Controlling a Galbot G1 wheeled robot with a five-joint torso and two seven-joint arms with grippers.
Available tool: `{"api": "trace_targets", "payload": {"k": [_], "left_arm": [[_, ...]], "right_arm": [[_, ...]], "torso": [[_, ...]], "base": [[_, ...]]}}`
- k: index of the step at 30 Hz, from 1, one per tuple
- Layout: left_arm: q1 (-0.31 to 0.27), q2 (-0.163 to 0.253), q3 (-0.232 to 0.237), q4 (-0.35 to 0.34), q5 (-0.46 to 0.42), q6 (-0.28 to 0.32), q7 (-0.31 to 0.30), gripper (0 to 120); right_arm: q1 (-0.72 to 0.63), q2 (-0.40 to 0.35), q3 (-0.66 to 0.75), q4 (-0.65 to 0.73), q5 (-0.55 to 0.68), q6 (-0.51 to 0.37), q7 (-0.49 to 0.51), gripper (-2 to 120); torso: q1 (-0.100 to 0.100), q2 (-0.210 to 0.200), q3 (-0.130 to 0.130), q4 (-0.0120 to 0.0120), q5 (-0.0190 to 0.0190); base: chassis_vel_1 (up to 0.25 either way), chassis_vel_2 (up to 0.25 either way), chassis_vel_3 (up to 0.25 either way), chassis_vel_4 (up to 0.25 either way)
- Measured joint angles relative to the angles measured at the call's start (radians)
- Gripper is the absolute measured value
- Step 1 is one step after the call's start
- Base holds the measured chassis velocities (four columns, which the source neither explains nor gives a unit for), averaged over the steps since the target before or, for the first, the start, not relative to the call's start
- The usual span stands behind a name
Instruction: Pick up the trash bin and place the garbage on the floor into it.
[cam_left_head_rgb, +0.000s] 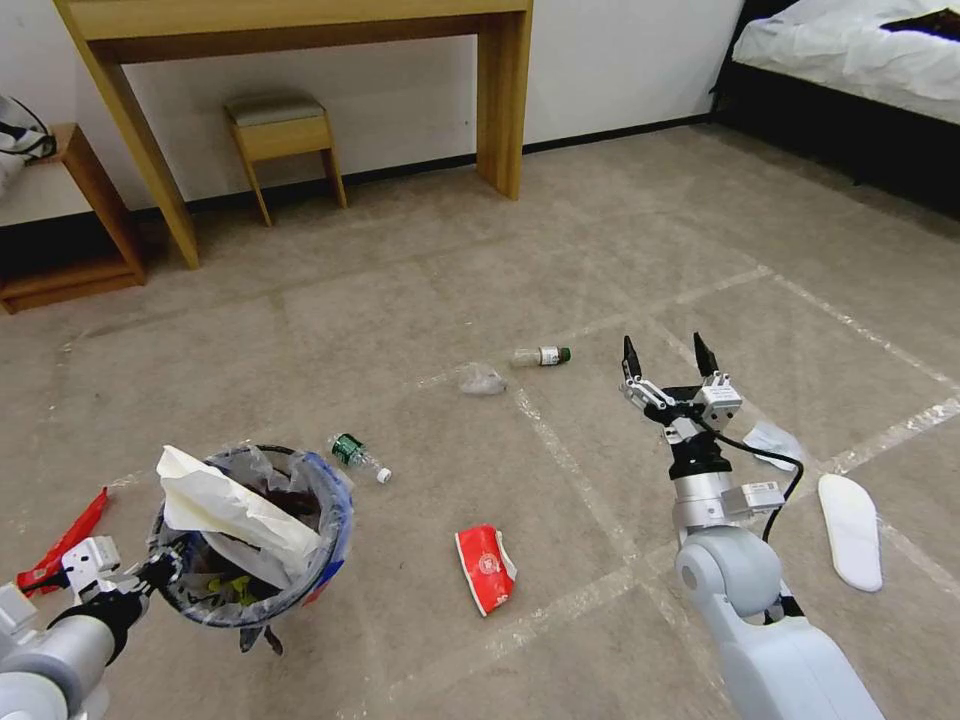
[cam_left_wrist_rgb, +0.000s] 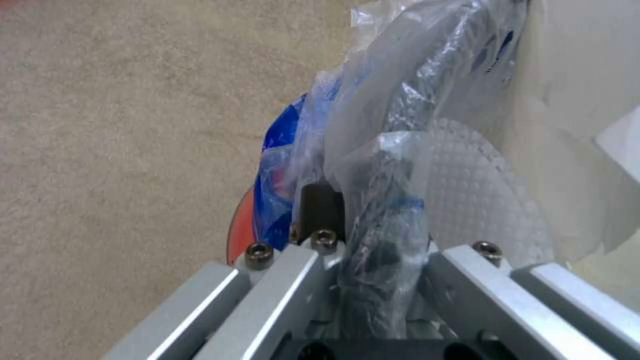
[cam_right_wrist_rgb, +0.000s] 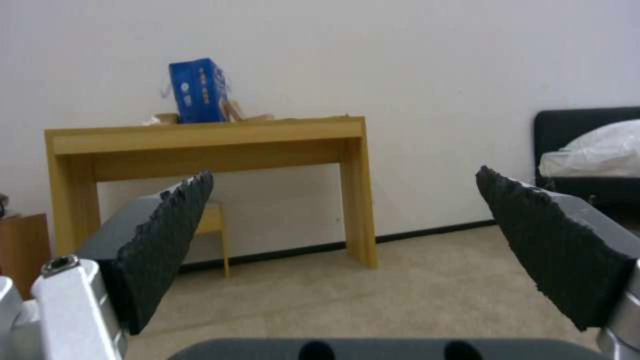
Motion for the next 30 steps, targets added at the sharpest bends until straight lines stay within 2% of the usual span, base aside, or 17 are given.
{"api": "trace_targets", "payload": {"k": [5, 7, 8, 9, 10, 11, 13, 14, 16, 17, 20, 21, 23, 26, 30], "left_arm": [[0.006, 0.000, -0.003, 0.000, 0.001, 0.000, -0.002, 1], [0.009, 0.000, -0.005, 0.000, 0.001, 0.000, -0.002, 1], [0.009, 0.000, -0.005, 0.000, 0.001, 0.000, -0.002, 1], [0.009, 0.001, -0.005, 0.000, 0.001, 0.000, -0.002, 1], [0.007, 0.003, -0.006, 0.002, 0.001, 0.000, -0.003, 1], [0.007, 0.003, -0.006, 0.002, 0.001, 0.000, -0.003, 1], [0.000, 0.016, -0.001, 0.010, 0.001, 0.000, -0.006, 1], [0.000, 0.016, -0.001, 0.010, 0.001, 0.000, -0.006, 1], [0.000, 0.019, -0.001, 0.012, 0.000, 0.000, -0.005, 1], [0.000, 0.019, -0.001, 0.012, 0.000, 0.000, -0.005, 1], [-0.001, 0.020, -0.001, 0.018, 0.001, 0.000, -0.005, 1], [-0.001, 0.020, -0.001, 0.018, 0.001, 0.000, -0.005, 1], [0.001, 0.019, -0.004, 0.018, 0.001, 0.000, -0.005, 1], [0.003, 0.017, -0.006, 0.017, 0.001, 0.000, -0.005, 1], [0.011, 0.007, -0.009, 0.009, 0.007, 0.000, -0.005, 1]], "right_arm": [[0.034, -0.023, -0.036, -0.006, 0.001, -0.028, 0.019, 100], [0.057, -0.055, -0.086, -0.004, 0.027, -0.105, 0.076, 100], [0.057, -0.055, -0.086, -0.004, 0.027, -0.105, 0.076, 100], [0.066, -0.080, -0.113, 0.003, 0.054, -0.160, 0.109, 100], [0.074, -0.125, -0.150, 0.024, 0.096, -0.292, 0.177, 100], [0.074, -0.125, -0.150, 0.024, 0.096, -0.292, 0.177, 100], [0.087, -0.218, -0.214, 0.075, 0.236, -0.570, 0.304, 100], [0.087, -0.218, -0.214, 0.075, 0.236, -0.570, 0.304, 100], [0.122, -0.269, -0.283, 0.094, 0.386, -0.755, 0.413, 100], [0.122, -0.269, -0.283, 0.094, 0.386, -0.755, 0.413, 100], [0.181, -0.325, -0.414, 0.092, 0.538, -0.938, 0.499, 100], [0.181, -0.325, -0.414, 0.092, 0.538, -0.938, 0.499, 100], [0.226, -0.328, -0.505, 0.082, 0.632, -1.056, 0.556, 100], [0.245, -0.324, -0.546, 0.066, 0.651, -1.083, 0.571, 100], [0.316, -0.319, -0.692, 0.002, 0.663, -1.103, 0.583, 100]], "torso": [[0.000, 0.000, 0.000, 0.0001, 0.0001], [0.000, 0.000, 0.000, 0.0002, 0.0000], [0.000, 0.000, 0.000, 0.0002, 0.0000], [0.000, 0.000, 0.000, 0.0002, 0.0002], [0.000, 0.000, 0.000, 0.0003, 0.0001], [0.000, 0.000, 0.000, 0.0003, 0.0001], [0.000, 0.000, 0.000, -0.0003, -0.0001], [0.000, 0.000, 0.000, -0.0003, -0.0001], [0.000, 0.000, 0.000, -0.0001, 0.0000], [0.000, 0.000, 0.000, -0.0001, 0.0000], [0.000, 0.000, 0.000, 0.0001, 0.0000], [0.000, 0.000, 0.000, 0.0001, 0.0000], [0.000, 0.000, 0.000, 0.0000, 0.0000], [0.000, 0.000, 0.000, 0.0001, 0.0000], [0.000, 0.000, 0.000, 0.0002, -0.0001]], "base": [[0.000, 0.000, 0.000, 0.000], [0.000, 0.000, 0.000, 0.000], [0.000, 0.000, 0.000, 0.000], [0.000, 0.000, 0.000, 0.000], [0.000, 0.000, 0.000, 0.000], [0.000, 0.000, 0.000, 0.000], [0.000, 0.000, 0.000, 0.000], [0.000, 0.000, 0.000, 0.000], [0.000, 0.000, 0.000, 0.000], [0.000, 0.000, 0.000, 0.000], [0.000, 0.000, 0.000, 0.000], [0.000, 0.000, 0.000, 0.000], [0.000, 0.000, 0.000, 0.000], [0.000, 0.000, 0.000, 0.000], [0.000, 0.000, 0.000, 0.000]]}}
